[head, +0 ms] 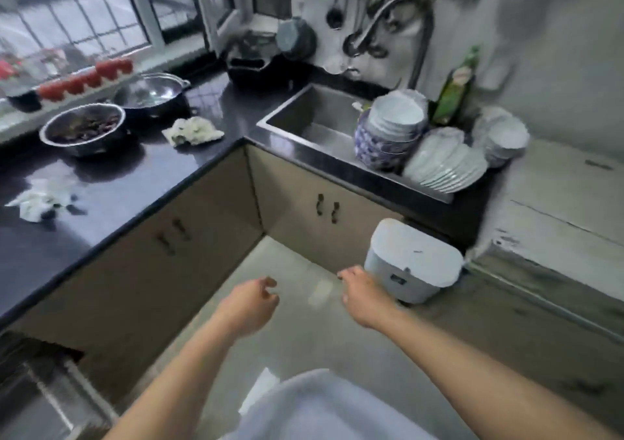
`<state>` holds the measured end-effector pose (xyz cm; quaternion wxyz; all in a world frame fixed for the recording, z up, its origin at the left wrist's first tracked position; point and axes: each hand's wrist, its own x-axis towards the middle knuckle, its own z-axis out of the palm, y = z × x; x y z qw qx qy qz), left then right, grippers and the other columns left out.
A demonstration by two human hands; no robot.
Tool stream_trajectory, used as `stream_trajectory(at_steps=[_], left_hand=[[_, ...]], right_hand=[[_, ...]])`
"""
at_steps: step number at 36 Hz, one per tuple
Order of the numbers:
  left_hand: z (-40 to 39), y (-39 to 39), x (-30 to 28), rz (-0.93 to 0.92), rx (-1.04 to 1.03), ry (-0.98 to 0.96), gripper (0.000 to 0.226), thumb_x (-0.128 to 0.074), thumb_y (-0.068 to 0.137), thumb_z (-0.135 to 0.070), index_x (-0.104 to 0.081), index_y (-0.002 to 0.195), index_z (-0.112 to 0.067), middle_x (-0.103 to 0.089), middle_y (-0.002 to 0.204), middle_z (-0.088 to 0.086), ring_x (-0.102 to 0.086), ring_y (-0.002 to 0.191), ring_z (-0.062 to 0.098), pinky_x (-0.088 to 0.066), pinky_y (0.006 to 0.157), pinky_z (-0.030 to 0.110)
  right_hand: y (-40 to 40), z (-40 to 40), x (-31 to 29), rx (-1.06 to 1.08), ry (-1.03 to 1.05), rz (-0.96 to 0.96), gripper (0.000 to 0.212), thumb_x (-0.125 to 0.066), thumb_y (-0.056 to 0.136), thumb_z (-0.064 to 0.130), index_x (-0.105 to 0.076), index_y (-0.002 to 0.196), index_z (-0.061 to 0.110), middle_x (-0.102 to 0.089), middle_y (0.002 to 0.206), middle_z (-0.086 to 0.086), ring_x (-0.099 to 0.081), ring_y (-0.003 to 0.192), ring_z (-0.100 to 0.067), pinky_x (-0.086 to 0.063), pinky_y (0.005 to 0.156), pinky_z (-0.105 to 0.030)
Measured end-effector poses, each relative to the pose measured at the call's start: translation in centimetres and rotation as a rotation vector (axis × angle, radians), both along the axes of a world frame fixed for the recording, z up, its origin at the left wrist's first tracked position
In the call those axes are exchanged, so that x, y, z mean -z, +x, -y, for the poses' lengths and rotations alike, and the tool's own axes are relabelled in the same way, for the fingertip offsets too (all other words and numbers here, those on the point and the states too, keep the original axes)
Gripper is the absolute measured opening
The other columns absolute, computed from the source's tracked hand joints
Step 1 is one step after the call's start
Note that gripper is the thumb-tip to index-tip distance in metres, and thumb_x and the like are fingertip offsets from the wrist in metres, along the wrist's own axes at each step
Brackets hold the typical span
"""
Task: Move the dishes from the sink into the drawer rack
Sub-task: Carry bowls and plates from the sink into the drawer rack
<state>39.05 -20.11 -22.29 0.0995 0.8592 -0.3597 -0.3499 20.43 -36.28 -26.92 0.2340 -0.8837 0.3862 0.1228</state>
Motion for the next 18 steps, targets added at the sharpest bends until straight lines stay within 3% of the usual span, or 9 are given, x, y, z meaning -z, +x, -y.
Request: stream_trajectory(at_steps=[5,8,12,15,18], left_hand=[[10.3,-7.3,-1.0,-0.034,0.162,-0.048,0.038,-0.050,0.098,-0.033,-0.060,0.135,-0.029,-0.072,0.121,-0.005,-0.064,0.118,0.024,-0.050,0.100,0.034],[14.3,-9.7,-1.6,-0.031,0.214,-0.065,0.037,-0.050,0.099,-0.033,-0.062,0.134,-0.027,-0.072,0.119,-0.003,-0.065,0.114,0.024,-0.051,0.095,0.032],[18.5,-10.3,-1.6,-0.014,0.243,-0.074,0.036,-0.051,0.100,-0.032,-0.063,0.133,-0.026,-0.069,0.128,0.002,-0.065,0.115,0.024,-0.051,0.094,0.032],[21.4,-9.7,-1.3,-0.018,0.226,-0.089,0.035,-0.051,0.100,-0.029,-0.065,0.132,-0.022,-0.069,0.125,0.004,-0.065,0.106,0.023,-0.051,0.088,0.029],[24.3,-8.8,-1.2,-0.045,0.210,-0.124,0.035,-0.052,0.100,-0.024,-0.065,0.132,-0.017,-0.069,0.125,0.005,-0.065,0.109,0.023,-0.049,0.093,0.029]], right_hand=[[-10.7,8.0,-1.0,0.351,0.011,0.044,0.037,-0.047,0.098,0.017,-0.057,0.133,0.016,-0.052,0.134,-0.009,-0.052,0.127,-0.033,-0.044,0.103,-0.039],[-14.5,11.1,-1.6,0.466,0.017,0.091,0.037,-0.050,0.099,0.016,-0.057,0.135,0.019,-0.050,0.139,-0.007,-0.051,0.128,-0.028,-0.044,0.102,-0.035],[-16.4,14.3,-1.8,0.572,0.032,0.159,0.036,-0.049,0.101,0.018,-0.056,0.136,0.018,-0.048,0.142,-0.004,-0.053,0.123,-0.024,-0.044,0.085,-0.031],[-16.0,16.3,-1.5,0.595,0.059,0.173,0.036,-0.049,0.100,0.019,-0.056,0.136,0.020,-0.048,0.143,-0.003,-0.054,0.122,-0.022,-0.044,0.091,-0.030],[-14.5,18.6,-1.4,0.552,0.071,0.183,0.036,-0.051,0.100,0.021,-0.055,0.136,0.021,-0.047,0.145,0.000,-0.053,0.126,-0.021,-0.045,0.099,-0.031]])
